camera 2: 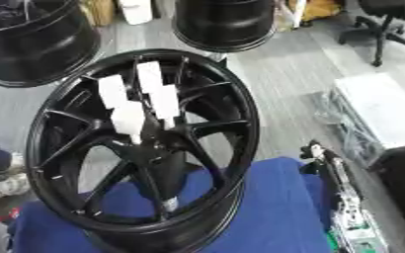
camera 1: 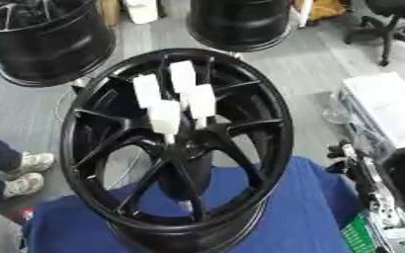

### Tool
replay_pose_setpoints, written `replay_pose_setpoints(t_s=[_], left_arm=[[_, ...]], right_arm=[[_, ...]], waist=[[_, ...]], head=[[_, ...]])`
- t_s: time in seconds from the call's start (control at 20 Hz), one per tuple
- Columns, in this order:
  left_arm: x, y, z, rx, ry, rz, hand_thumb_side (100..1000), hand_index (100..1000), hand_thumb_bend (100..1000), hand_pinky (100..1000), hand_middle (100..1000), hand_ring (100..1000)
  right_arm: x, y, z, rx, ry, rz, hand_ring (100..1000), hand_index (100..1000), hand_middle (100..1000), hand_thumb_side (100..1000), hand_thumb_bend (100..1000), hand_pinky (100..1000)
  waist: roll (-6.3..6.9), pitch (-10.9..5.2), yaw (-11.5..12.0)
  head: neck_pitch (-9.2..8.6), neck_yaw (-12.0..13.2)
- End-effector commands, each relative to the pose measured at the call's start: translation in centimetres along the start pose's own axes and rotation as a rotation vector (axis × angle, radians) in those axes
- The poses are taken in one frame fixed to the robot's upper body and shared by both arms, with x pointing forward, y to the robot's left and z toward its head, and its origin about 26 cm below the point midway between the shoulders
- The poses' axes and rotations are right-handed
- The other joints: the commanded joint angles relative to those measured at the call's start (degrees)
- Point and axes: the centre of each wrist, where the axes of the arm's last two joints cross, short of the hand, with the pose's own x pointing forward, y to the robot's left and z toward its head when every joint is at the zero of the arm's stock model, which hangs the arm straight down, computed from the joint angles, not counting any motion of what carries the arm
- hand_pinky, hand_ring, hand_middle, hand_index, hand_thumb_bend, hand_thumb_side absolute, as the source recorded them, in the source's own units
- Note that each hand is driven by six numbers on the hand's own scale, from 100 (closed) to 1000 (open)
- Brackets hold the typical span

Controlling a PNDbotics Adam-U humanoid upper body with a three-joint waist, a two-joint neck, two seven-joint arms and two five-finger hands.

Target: Pull the pin out of the wheel hub.

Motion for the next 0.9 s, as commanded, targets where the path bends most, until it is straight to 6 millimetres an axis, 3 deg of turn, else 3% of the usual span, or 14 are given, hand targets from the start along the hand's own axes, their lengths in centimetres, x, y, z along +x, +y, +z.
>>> replay_pose_setpoints(t_s=[0.05,0.4,0.9], left_arm=[[0.9,0.7,-1.7,-0.242,-0.050,-0.116,500,821,728,750,705,698],[1.1,-0.6,-6.7,-0.489,-0.128,-0.183,521,851,745,763,784,699],[0.4,-3.1,-11.5,-0.595,-0.190,-0.225,453,872,746,769,818,709]], right_arm=[[0.5,-0.8,-0.3,0.012,-0.019,0.033,486,674,582,878,100,621],[0.3,-0.7,-0.2,0.027,-0.013,0.041,486,674,582,878,100,620],[0.3,-0.6,-0.3,0.035,-0.012,0.042,486,674,582,879,100,621]], waist=[[0.19,-1.00,-0.2],[0.47,-1.62,-0.5],[0.39,-1.64,-1.0]], head=[[-0.61,0.5],[-1.01,0.7],[-1.23,0.8]])
